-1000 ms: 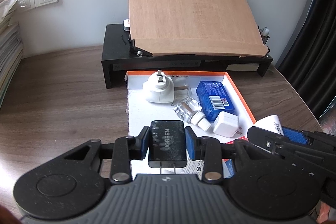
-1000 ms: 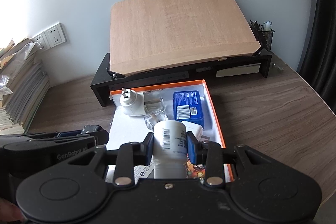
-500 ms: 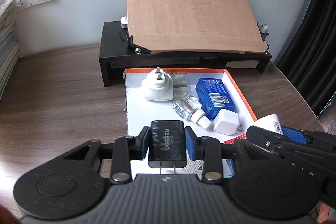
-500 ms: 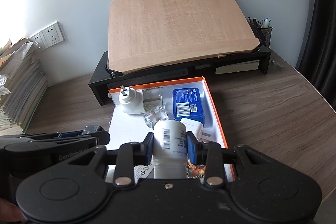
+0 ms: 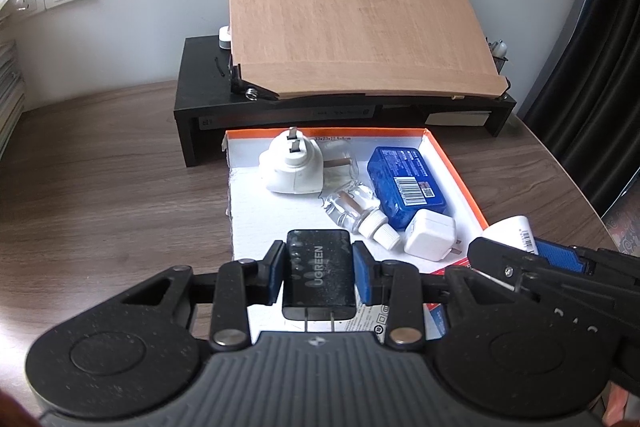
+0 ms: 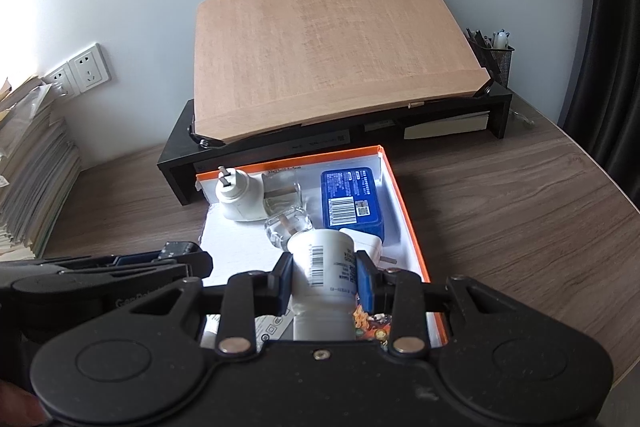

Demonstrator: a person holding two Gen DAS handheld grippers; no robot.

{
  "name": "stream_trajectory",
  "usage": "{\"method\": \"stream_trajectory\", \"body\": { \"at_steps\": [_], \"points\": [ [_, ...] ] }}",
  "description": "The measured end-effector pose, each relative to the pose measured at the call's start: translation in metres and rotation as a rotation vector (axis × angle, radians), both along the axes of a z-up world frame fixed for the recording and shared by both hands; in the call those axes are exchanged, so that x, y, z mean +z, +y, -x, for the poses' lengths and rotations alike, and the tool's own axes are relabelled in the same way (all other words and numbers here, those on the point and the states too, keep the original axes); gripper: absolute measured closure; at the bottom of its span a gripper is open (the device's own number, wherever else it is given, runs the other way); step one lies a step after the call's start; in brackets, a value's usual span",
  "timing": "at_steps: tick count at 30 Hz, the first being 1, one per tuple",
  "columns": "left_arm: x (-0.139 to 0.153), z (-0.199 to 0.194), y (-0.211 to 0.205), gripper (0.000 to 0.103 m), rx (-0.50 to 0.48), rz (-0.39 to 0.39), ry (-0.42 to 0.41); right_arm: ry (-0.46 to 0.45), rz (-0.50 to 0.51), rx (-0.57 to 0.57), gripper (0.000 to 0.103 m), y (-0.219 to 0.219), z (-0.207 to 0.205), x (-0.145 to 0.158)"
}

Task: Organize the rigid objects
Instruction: 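Carry the black charger and pill bottle over the tray with both grippers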

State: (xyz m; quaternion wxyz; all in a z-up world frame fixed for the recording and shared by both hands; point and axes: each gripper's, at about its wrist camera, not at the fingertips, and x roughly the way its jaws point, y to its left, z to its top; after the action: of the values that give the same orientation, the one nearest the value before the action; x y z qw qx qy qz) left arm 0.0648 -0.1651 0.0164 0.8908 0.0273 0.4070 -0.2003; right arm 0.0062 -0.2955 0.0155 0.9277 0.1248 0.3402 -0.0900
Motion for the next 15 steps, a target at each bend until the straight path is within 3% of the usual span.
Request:
{"method": "stream_trajectory", "body": {
  "at_steps": [15],
  "points": [
    [-0.008,-0.01,-0.006,0.067,-0.021,-0.003,0.019,0.017,-0.004,-0.015,0.063,-0.004,-0.011,-0.005]
  ]
}}
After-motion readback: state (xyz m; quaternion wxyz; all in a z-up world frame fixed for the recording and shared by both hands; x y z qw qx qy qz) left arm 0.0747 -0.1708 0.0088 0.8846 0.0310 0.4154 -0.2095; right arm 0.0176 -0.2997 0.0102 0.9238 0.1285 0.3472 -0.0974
